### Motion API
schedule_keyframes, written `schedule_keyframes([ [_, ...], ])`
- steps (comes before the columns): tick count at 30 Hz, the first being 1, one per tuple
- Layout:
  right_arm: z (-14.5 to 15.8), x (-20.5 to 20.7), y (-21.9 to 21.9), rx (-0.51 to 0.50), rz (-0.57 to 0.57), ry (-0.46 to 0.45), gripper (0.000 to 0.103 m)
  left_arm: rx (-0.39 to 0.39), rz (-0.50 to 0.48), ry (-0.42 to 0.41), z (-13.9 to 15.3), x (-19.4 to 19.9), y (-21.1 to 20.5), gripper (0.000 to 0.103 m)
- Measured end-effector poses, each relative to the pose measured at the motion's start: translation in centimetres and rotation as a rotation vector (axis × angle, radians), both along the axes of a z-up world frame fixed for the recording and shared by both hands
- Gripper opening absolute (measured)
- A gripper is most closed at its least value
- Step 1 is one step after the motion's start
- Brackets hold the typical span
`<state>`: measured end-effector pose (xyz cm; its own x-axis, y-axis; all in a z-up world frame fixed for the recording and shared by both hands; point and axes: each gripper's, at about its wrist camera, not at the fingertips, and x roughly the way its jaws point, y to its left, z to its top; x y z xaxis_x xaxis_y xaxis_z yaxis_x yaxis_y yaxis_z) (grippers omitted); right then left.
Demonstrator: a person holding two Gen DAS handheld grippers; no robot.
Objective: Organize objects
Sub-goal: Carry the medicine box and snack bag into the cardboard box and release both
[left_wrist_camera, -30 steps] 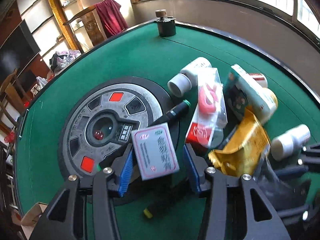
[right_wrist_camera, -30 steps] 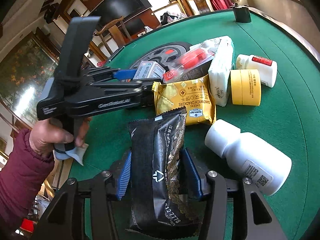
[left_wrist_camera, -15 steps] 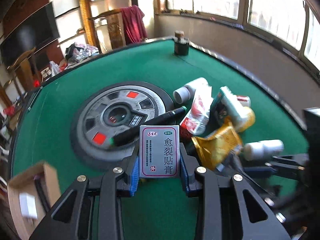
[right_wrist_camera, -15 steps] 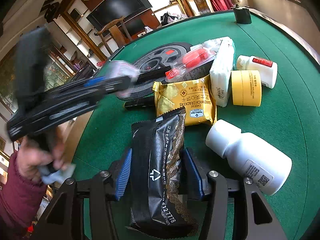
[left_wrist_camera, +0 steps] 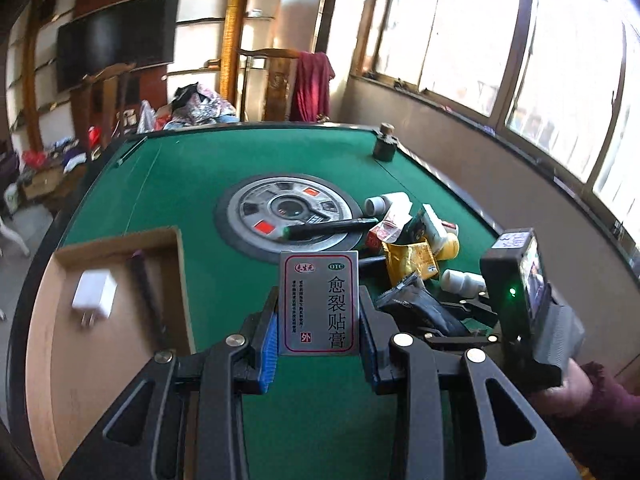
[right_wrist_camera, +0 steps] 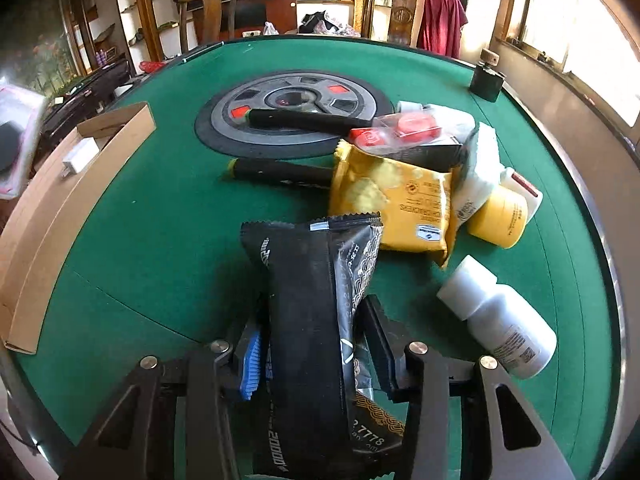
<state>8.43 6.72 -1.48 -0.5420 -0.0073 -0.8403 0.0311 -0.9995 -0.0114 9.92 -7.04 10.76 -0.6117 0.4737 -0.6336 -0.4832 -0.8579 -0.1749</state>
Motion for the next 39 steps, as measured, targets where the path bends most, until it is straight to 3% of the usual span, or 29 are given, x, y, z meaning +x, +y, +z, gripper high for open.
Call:
schedule_keyframes([
  [10,0.1,2.2,0.0,-0.135,0.005,-0.013,0.048,0.121,0.11,0.005,0.1,2.7,-7.5,0.033],
  [17,2.1,2.7,-1.4,-0.238,0.037,0.002,0.048,0.138,0.183,0.006,0.2,3.3,-12.0,0.033],
  [29,6.2,-0.9,-7.3,-0.485,0.173,0.024,0.049,0.063,0.318,-0.012,1.0,0.0,-19.6,0.033],
  [39,4.2,-8.0,-16.9,-0.661,0.241,-0.133,0.049,-0.015,0.355,-0.145,-3.1,-7.4,-20.2,0.033],
])
